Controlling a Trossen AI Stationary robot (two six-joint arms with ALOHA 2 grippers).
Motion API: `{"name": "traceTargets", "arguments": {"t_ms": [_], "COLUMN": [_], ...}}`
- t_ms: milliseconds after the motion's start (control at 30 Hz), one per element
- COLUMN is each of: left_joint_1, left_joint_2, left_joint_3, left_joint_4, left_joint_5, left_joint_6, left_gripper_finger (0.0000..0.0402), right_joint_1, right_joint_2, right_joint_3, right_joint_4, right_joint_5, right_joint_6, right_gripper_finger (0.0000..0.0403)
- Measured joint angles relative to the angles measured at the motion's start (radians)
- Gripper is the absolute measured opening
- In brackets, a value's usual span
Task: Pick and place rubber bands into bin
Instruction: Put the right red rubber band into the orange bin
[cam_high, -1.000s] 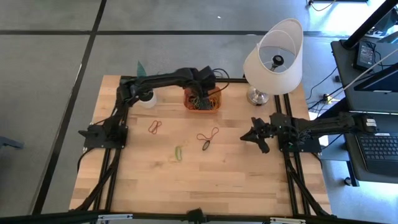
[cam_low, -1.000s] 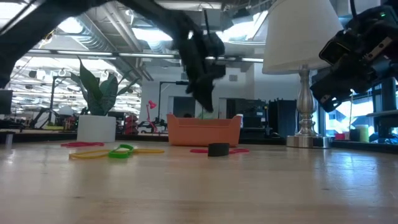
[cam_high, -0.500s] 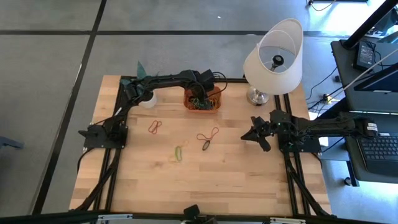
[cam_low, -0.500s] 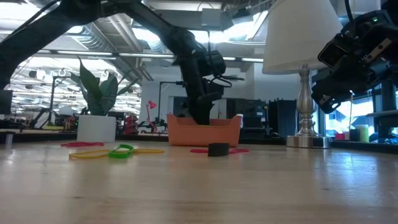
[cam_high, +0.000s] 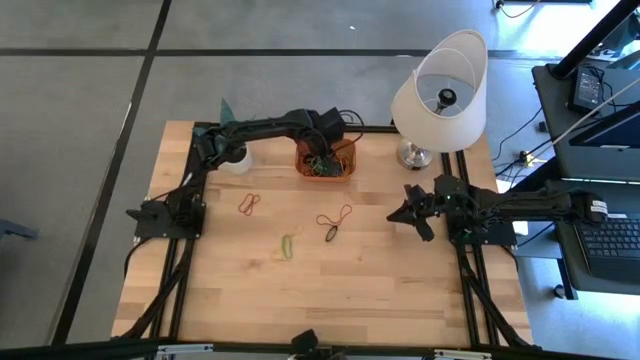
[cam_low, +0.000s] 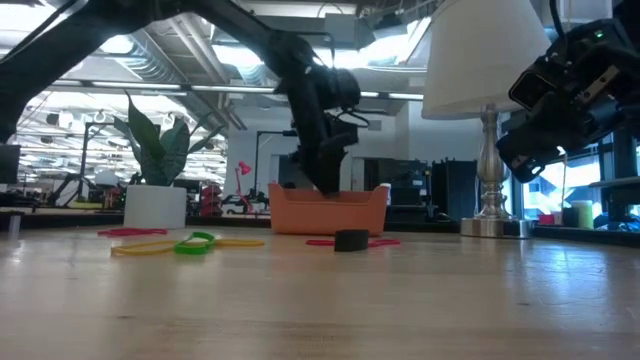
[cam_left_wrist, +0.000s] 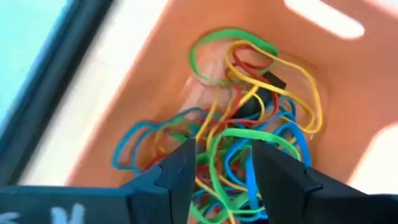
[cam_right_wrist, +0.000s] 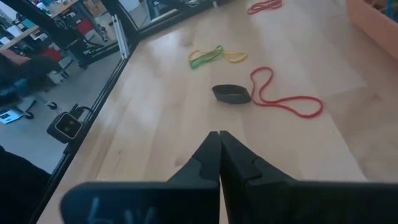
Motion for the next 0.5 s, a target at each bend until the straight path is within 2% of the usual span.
{"name": "traceTargets", "arguments": {"t_ms": [200,300,400,500], "left_joint_1": [-0.012,-0.036,-0.079,-0.137], "left_joint_2": [-0.096,-0.159,-0.228,-0.304], "left_joint_3": [0.000,0.000,-0.008,-0.066], "left_joint_4": [-0.047,-0.098,-0.142,-0.139], "left_joint_5": [-0.024,-0.027,-0.028,-0.043], "left_joint_6": [-0.007,-0.017,0.005,0.035], "left_gripper_finger": [0.0139,0.0127,0.0096,0.0043], "right_joint_1": [-0.011,-0.011,-0.011,-0.011], "right_joint_2": [0.000,0.000,0.000,0.000], "right_joint_3": [0.000,0.000,0.000,0.000], "right_joint_4": [0.001,0.002,0.008,0.042], "right_joint_5": [0.011,0.011,0.016,0.056], "right_joint_6": [-0.099,-0.100,-0.104,-0.121], "right_gripper_finger": [0.0002,0.0008,0.0012,0.0011]}}
